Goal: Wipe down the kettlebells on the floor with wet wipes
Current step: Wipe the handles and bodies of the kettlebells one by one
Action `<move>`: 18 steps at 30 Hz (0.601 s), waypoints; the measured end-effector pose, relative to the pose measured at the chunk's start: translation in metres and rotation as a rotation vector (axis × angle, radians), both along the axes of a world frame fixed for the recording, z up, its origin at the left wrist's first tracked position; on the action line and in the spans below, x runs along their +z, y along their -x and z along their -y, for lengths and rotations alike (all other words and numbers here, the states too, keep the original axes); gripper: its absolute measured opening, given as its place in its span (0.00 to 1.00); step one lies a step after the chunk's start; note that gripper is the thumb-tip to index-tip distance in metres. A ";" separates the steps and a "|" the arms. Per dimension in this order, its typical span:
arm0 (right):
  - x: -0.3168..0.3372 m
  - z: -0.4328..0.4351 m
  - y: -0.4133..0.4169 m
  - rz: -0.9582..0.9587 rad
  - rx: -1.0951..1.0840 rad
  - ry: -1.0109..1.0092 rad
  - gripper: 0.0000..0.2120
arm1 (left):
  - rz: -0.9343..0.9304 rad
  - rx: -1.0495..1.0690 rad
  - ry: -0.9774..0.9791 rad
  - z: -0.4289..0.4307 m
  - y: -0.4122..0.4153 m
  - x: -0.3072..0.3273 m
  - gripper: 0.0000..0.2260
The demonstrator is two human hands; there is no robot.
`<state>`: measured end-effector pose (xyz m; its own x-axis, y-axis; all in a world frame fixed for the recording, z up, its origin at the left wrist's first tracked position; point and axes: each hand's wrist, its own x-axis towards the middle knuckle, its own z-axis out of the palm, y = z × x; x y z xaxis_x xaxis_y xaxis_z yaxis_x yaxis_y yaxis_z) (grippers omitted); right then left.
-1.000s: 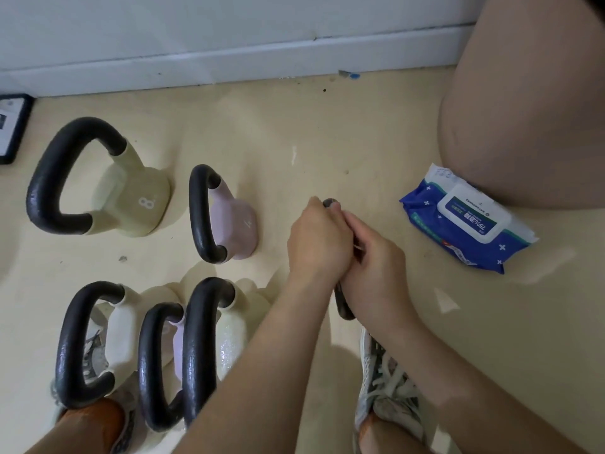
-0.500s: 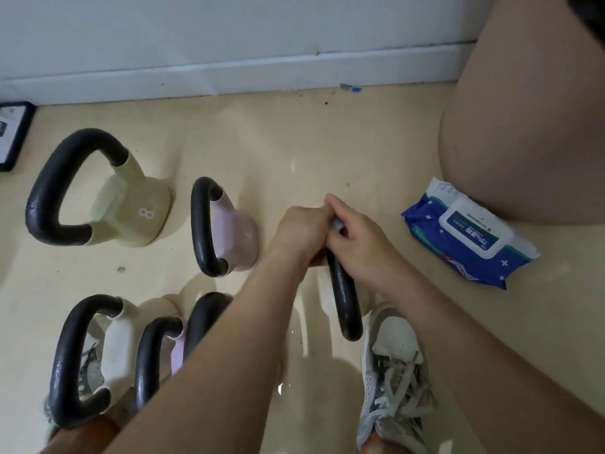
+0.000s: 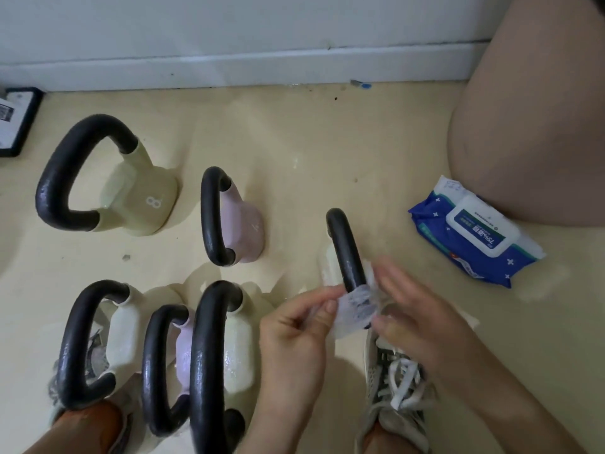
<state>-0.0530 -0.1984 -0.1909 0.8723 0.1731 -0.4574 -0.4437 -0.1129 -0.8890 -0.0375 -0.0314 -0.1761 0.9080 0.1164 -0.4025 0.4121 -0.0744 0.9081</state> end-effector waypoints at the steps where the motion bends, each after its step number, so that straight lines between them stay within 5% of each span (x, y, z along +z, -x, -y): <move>1: 0.003 0.006 -0.005 -0.026 -0.064 -0.064 0.40 | 0.031 -0.061 0.030 -0.006 -0.005 0.009 0.14; 4: 0.003 0.010 -0.024 -0.183 -0.232 -0.258 0.47 | -0.055 -0.117 0.426 -0.015 -0.024 0.042 0.13; 7: 0.006 -0.009 -0.047 -0.282 -0.125 -0.239 0.18 | -0.215 0.009 0.672 -0.016 -0.045 0.052 0.09; 9: 0.005 -0.023 -0.059 -0.349 -0.136 -0.316 0.16 | -0.297 0.038 0.628 -0.017 -0.056 0.049 0.08; 13: -0.002 -0.043 -0.072 -0.315 -0.177 -0.201 0.12 | -0.365 -0.157 0.141 -0.012 -0.050 0.021 0.14; 18: -0.010 -0.061 -0.075 -0.252 -0.273 -0.042 0.14 | -0.321 -0.419 0.244 0.002 -0.029 -0.006 0.26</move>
<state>0.0220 -0.1372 -0.2011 0.7500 -0.0271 -0.6609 -0.6579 0.0733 -0.7495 -0.0083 -0.0330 -0.1816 0.6847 -0.3569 -0.6355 0.6501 -0.0951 0.7539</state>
